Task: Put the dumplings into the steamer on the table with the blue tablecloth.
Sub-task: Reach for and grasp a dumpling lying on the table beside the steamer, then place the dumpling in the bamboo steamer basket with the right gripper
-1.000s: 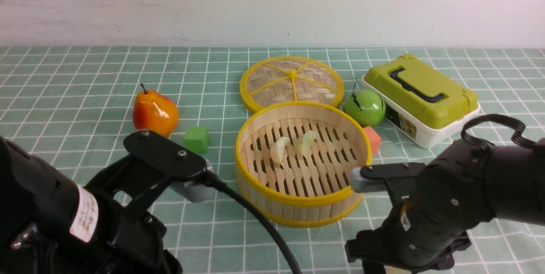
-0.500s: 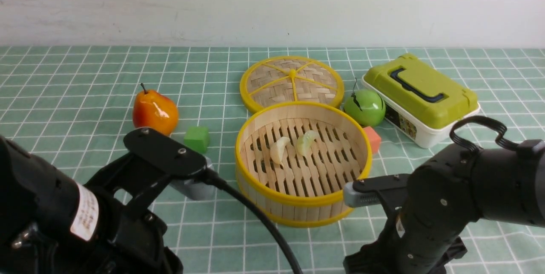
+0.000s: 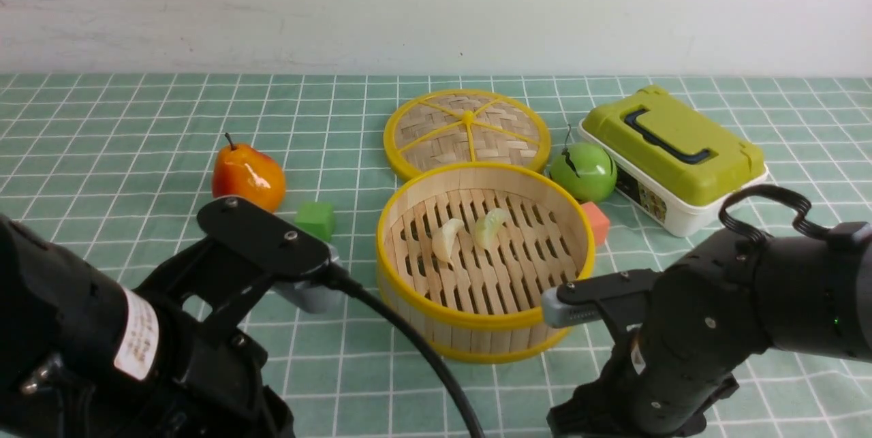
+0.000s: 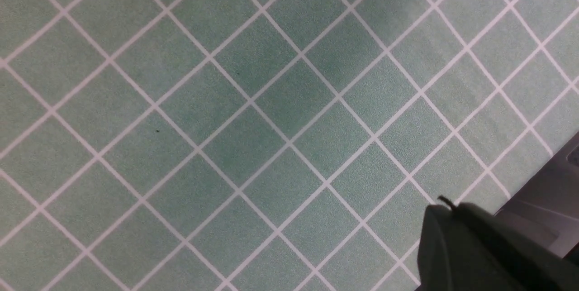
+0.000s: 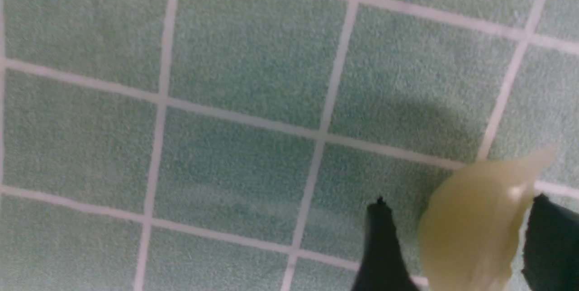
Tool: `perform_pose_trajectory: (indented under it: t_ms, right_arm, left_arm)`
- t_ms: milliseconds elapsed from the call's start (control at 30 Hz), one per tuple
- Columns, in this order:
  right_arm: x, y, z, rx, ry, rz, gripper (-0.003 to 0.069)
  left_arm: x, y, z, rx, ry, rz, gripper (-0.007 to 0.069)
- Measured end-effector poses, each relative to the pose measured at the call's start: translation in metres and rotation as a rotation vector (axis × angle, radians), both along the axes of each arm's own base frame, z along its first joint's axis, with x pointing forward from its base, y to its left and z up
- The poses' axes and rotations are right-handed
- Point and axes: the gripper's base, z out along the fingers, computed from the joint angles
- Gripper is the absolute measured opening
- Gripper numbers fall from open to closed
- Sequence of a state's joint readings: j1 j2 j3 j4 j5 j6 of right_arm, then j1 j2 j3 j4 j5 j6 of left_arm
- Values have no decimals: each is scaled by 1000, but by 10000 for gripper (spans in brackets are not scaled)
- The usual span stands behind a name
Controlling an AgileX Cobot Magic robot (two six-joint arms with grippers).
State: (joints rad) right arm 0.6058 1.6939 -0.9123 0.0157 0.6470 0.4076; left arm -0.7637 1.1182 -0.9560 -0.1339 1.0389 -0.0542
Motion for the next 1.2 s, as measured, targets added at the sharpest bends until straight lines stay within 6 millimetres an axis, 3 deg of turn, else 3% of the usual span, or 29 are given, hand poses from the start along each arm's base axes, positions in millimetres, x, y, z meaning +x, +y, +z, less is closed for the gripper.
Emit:
perform_pose_trajectory:
  t_ms: [133,267,367,467,567,700,867,967,1100,1200]
  right_arm:
    - [3,2,0,13,-22,1,498]
    - [4,2,-6,7,-13,1,486]
    - [4,2,-7,3,-9,5,398]
    - [3,2,-2,-14,8,10,235]
    - [5,2,10,-42,11,42,238]
    - [27,13,67,-39,-99,132,240]
    - [68,41,110,33,-261,168,240]
    - [97,60,104,43,-283,172,240]
    - [133,86,67,21,-243,173,240]
    - [147,95,41,-14,-183,175,240]
  left_arm:
    - [0,0,0,1,-1,0,-14]
    - [0,0,0,0,-1,0,-14]
    - [0,0,0,0,-1,0,-14]
    - [0,0,0,0,-1,0,-14]
    - [0,0,0,0,-1,0,-14]
    - [0,0,0,1,-1,0,-13]
    - [0,0,0,-3,1,8,-12]
    - [-1,1,1,-7,2,15,-11]
    - [-1,1,2,-11,-1,17,-10]
    - [-1,1,2,-10,-2,16,-10]
